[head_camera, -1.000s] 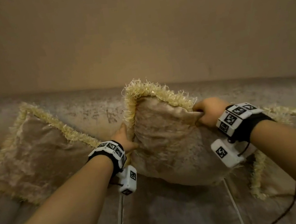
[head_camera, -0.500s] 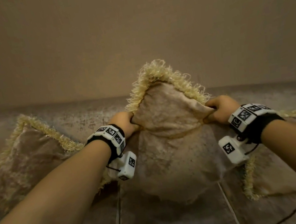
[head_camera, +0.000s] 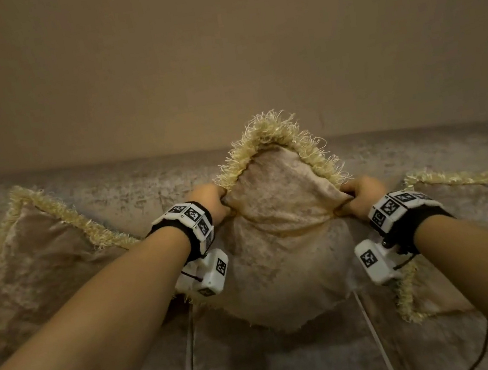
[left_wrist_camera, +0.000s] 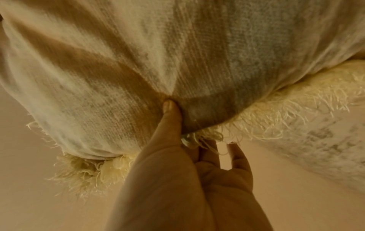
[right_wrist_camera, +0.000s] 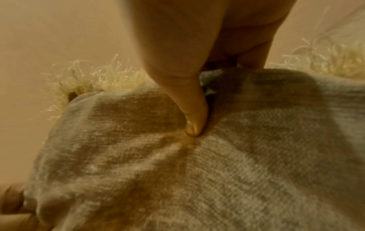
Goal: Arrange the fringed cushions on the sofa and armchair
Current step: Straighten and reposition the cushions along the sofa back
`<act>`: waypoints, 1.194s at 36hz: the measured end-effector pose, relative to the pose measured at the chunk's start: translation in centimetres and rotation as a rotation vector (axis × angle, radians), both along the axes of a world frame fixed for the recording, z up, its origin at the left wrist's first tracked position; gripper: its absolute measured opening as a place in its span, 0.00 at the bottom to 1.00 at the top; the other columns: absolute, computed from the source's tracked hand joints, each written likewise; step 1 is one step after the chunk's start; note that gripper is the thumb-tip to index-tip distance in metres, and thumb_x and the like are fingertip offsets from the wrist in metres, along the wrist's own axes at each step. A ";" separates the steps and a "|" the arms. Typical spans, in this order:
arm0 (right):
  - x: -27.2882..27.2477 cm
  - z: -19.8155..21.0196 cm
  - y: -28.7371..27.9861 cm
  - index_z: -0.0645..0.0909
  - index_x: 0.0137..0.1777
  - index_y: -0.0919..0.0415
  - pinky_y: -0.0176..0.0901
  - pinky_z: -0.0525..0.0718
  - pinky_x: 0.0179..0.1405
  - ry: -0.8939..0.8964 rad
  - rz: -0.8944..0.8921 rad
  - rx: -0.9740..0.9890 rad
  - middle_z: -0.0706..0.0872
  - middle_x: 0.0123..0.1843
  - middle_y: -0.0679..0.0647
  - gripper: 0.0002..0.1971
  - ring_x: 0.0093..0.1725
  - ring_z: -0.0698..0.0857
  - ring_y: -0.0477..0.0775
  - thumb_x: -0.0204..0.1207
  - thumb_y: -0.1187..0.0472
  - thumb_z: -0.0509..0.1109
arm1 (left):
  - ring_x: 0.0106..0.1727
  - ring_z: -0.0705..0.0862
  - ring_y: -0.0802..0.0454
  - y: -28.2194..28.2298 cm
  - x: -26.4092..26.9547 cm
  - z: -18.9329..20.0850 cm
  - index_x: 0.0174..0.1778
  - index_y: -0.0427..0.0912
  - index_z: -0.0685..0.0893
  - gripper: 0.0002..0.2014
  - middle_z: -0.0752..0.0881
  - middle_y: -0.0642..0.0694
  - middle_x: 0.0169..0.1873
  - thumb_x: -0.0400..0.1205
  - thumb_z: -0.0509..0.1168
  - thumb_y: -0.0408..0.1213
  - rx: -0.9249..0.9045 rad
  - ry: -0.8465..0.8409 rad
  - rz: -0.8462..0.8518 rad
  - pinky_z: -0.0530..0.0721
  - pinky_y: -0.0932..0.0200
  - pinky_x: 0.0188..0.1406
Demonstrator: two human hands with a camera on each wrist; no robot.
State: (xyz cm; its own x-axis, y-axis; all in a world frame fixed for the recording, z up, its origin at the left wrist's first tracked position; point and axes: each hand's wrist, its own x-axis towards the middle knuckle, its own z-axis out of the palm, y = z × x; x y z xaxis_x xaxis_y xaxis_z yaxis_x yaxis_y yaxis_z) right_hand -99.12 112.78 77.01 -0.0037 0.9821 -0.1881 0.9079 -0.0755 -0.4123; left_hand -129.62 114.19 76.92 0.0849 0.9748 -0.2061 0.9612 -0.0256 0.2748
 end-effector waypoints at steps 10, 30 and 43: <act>0.1 -5.9 1.9 0.90 0.48 0.56 0.41 0.76 0.40 -0.100 0.067 -0.121 0.87 0.39 0.52 0.10 0.42 0.84 0.56 0.67 0.58 0.80 | 0.39 0.77 0.43 1.4 1.0 -5.8 0.38 0.38 0.79 0.08 0.80 0.39 0.38 0.81 0.66 0.37 -0.128 0.021 0.061 0.71 0.56 0.36; 0.8 -16.4 8.0 0.79 0.64 0.59 0.45 0.77 0.44 -0.168 0.073 -0.181 0.87 0.57 0.63 0.14 0.53 0.85 0.66 0.80 0.62 0.61 | 0.44 0.82 0.40 5.2 3.4 -17.5 0.74 0.41 0.66 0.26 0.84 0.38 0.56 0.82 0.64 0.42 -0.238 -0.095 0.261 0.80 0.50 0.44; 2.4 -19.2 7.2 0.47 0.85 0.60 0.56 0.60 0.82 -0.044 0.136 -0.154 0.53 0.86 0.57 0.53 0.84 0.54 0.62 0.68 0.53 0.79 | 0.84 0.54 0.43 3.2 3.6 -19.5 0.84 0.51 0.37 0.58 0.44 0.51 0.85 0.67 0.68 0.62 -0.240 -0.091 0.304 0.63 0.35 0.78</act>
State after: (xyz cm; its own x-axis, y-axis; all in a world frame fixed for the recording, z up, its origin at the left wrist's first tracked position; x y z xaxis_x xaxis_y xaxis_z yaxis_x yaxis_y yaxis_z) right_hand -96.75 120.01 57.80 -0.1229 0.9326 -0.3393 0.9308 -0.0103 -0.3653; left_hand -126.01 117.35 57.40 -0.1718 0.8832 -0.4364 0.8865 0.3318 0.3225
